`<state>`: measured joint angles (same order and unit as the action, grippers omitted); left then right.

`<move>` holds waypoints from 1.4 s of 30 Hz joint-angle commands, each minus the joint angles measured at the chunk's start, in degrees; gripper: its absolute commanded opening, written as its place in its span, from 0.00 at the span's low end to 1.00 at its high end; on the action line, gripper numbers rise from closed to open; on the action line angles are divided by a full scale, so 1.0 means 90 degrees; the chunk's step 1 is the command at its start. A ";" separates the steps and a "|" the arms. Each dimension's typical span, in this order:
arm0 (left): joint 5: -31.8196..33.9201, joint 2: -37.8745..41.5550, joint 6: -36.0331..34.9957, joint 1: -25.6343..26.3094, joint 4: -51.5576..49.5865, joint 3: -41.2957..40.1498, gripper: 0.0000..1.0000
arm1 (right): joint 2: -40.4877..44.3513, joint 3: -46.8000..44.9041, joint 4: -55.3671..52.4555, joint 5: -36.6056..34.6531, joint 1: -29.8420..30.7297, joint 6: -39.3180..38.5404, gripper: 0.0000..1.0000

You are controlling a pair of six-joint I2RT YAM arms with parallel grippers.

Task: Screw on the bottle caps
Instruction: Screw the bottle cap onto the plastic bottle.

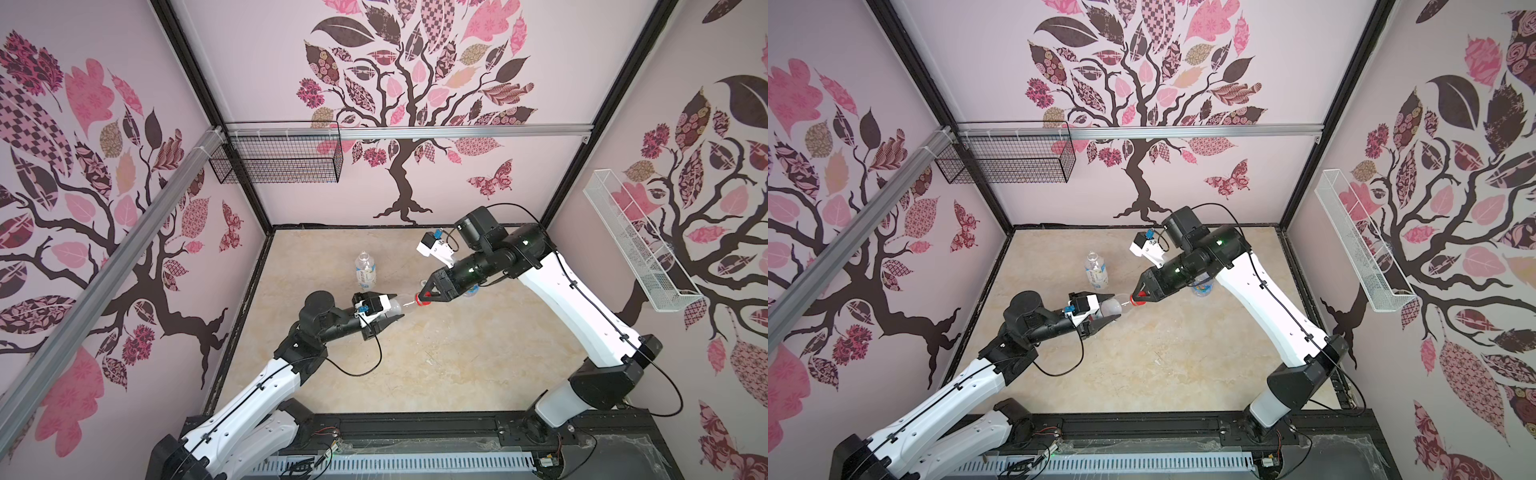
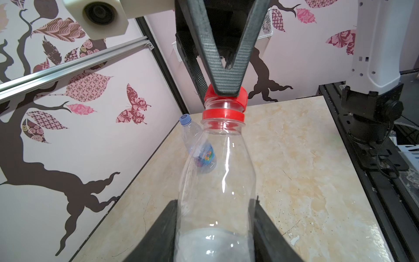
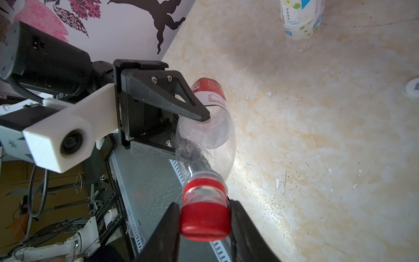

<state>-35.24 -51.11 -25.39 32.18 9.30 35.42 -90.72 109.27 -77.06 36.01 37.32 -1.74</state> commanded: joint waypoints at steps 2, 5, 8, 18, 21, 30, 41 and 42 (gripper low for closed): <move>-0.0249 0.0030 -0.0412 0.0026 -0.0062 0.0394 0.50 | -0.0278 0.0267 -0.0094 0.0000 0.0094 0.0097 0.38; -0.0213 0.0047 -0.0519 0.0025 -0.0167 0.0460 0.50 | -0.0376 0.0266 -0.0098 0.0055 0.0092 0.0219 0.38; -0.0253 0.0045 -0.0692 0.0045 -0.0231 0.0517 0.50 | -0.0475 0.0261 -0.0099 0.0324 0.0099 0.0301 0.38; 0.0176 0.0168 -0.0759 0.0191 0.0403 0.0373 0.50 | -0.0355 -0.0546 0.1170 0.0702 -0.0007 0.2413 0.35; 0.0293 0.0148 -0.0905 0.0222 0.0424 0.0341 0.50 | -0.0234 -0.0770 0.1612 0.0515 -0.0023 0.3819 0.36; 0.0443 0.0072 -0.1194 0.0296 0.0375 0.0256 0.48 | 0.0178 -0.1427 0.2230 0.0054 -0.0185 0.5543 0.35; 0.1180 0.0494 -0.1870 0.0263 -0.2576 0.0586 0.86 | 0.0265 -0.1503 0.1785 -0.0379 -0.0210 0.4686 0.34; 0.1240 0.0453 -0.1965 0.0262 -0.2953 0.0668 0.93 | 0.0264 -0.1479 0.1741 -0.0328 -0.0209 0.4622 0.35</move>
<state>-27.03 -47.18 -39.55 34.65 -3.81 38.70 -90.76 94.70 -59.59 33.95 35.75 42.61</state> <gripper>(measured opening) 0.878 0.348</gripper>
